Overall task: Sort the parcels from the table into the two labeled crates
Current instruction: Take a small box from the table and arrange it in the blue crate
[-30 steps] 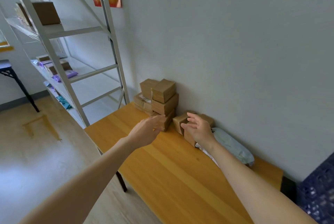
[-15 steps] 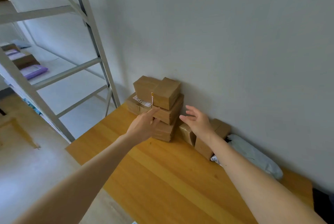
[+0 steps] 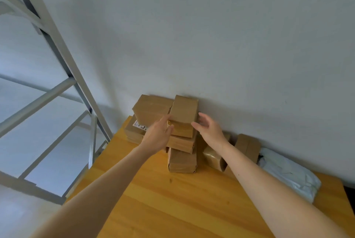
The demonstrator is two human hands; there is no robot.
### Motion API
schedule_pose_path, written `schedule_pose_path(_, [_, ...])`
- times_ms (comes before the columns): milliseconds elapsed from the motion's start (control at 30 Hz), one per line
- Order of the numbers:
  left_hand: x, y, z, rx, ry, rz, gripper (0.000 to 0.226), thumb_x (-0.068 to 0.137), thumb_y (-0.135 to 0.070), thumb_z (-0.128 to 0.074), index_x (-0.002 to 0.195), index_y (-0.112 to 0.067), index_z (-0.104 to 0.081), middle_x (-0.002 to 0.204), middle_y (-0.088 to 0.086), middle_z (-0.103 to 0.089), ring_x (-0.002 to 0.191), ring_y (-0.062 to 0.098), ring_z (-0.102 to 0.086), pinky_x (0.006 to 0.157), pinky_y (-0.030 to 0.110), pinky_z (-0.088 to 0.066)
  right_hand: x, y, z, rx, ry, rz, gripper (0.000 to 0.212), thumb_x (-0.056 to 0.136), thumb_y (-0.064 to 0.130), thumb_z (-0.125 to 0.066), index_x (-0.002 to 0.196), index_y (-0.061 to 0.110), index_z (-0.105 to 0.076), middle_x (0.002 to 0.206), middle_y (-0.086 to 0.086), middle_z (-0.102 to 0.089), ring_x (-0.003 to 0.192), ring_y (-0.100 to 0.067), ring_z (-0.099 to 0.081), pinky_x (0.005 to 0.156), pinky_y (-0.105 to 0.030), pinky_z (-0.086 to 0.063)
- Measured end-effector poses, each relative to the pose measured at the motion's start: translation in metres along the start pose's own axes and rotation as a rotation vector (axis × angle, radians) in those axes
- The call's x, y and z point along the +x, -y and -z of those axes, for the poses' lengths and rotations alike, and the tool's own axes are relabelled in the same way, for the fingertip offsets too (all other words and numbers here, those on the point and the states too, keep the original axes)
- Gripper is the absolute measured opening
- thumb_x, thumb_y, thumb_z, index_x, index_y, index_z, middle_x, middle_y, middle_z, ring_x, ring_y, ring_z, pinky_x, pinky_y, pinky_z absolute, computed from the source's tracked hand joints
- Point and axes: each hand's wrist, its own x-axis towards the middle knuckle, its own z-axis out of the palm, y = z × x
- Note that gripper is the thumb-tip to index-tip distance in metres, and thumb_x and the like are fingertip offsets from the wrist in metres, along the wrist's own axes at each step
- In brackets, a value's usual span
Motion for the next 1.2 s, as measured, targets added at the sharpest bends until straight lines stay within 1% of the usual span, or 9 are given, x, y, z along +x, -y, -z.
schedule_pose_path(233, [0.035,0.025,-0.006,-0.233,0.069,0.076,0.047,0.105,-0.035,-0.031,0.146,-0.014,-0.037,0.142,0.003,-0.049,0.131,0.022,-0.046,0.107,0.038,-0.037,0.021,-0.006,-0.024,0.099,-0.11,-0.114,0.057,0.092,0.036,-0.062,0.144,0.024,-0.04,0.142,0.002,-0.049,0.126,-0.015,-0.048,0.106,-0.046,-0.045])
schedule_pose_path(433, [0.042,0.029,-0.016,-0.387,0.121,0.089,0.039,0.105,-0.036,-0.025,0.109,-0.016,-0.059,0.087,-0.008,-0.059,0.083,0.009,-0.055,0.065,0.018,-0.037,0.021,-0.007,-0.029,0.22,-0.136,-0.137,0.056,0.093,0.027,-0.062,0.144,0.026,-0.039,0.137,0.005,-0.051,0.121,-0.013,-0.051,0.087,-0.028,-0.052])
schedule_pose_path(533, [0.037,0.025,-0.014,-0.451,0.143,0.062,0.042,0.104,-0.04,-0.025,0.117,-0.019,-0.059,0.098,-0.008,-0.064,0.093,0.008,-0.058,0.073,0.016,-0.042,0.017,-0.003,-0.026,0.285,-0.147,-0.142,0.053,0.095,0.022,-0.06,0.143,0.027,-0.039,0.134,0.004,-0.051,0.123,-0.017,-0.051,0.091,-0.033,-0.051])
schedule_pose_path(633, [0.03,0.017,-0.007,-0.547,0.17,0.056,0.051,0.103,-0.044,-0.024,0.143,-0.02,-0.044,0.135,-0.001,-0.057,0.124,0.014,-0.051,0.107,0.035,-0.041,0.007,0.005,-0.019,0.395,-0.172,-0.157,0.043,0.097,0.017,-0.056,0.135,0.031,-0.042,0.133,-0.001,-0.054,0.122,-0.022,-0.053,0.099,-0.042,-0.049])
schedule_pose_path(700, [0.026,0.012,-0.003,-0.566,0.161,0.038,0.048,0.104,-0.04,-0.028,0.147,-0.021,-0.038,0.143,0.001,-0.05,0.131,0.017,-0.047,0.112,0.042,-0.036,-0.002,0.01,-0.012,0.446,-0.174,-0.155,0.035,0.098,0.017,-0.054,0.126,0.034,-0.043,0.132,-0.004,-0.056,0.12,-0.024,-0.055,0.1,-0.045,-0.049])
schedule_pose_path(933, [-0.007,-0.025,0.0,-0.691,0.086,0.014,0.029,0.102,-0.029,-0.043,0.128,-0.029,-0.055,0.125,-0.005,-0.056,0.105,0.003,-0.058,0.082,0.023,-0.054,-0.047,0.016,0.018,0.599,-0.142,-0.179,0.036,0.101,0.01,-0.044,0.133,0.027,-0.042,0.124,-0.011,-0.06,0.11,-0.028,-0.063,0.097,-0.046,-0.051])
schedule_pose_path(1067, [-0.032,-0.046,-0.001,-0.753,0.088,0.002,0.033,0.097,-0.026,-0.056,0.13,-0.03,-0.049,0.125,-0.002,-0.06,0.11,0.01,-0.06,0.087,0.03,-0.054,-0.077,0.016,0.039,0.623,-0.113,-0.157,0.035,0.102,0.01,-0.042,0.131,0.028,-0.044,0.119,-0.01,-0.064,0.106,-0.026,-0.066,0.092,-0.044,-0.054])
schedule_pose_path(1133, [-0.045,-0.055,-0.002,-0.747,0.093,-0.006,0.04,0.093,-0.027,-0.063,0.127,-0.037,-0.045,0.125,-0.004,-0.058,0.111,0.01,-0.059,0.083,0.029,-0.055,-0.092,0.016,0.047,0.622,-0.095,-0.154,0.032,0.099,0.021,-0.052,0.129,0.03,-0.046,0.121,-0.006,-0.063,0.108,-0.024,-0.065,0.09,-0.042,-0.054])
schedule_pose_path(1200, [-0.06,-0.066,-0.006,-0.685,0.108,-0.032,0.053,0.088,-0.029,-0.069,0.132,-0.04,-0.041,0.126,-0.006,-0.056,0.116,0.012,-0.056,0.078,0.026,-0.057,-0.11,0.014,0.056,0.6,-0.063,-0.138,0.054,0.085,0.042,-0.068,0.133,0.029,-0.045,0.125,-0.001,-0.062,0.112,-0.021,-0.062,0.095,-0.047,-0.051])
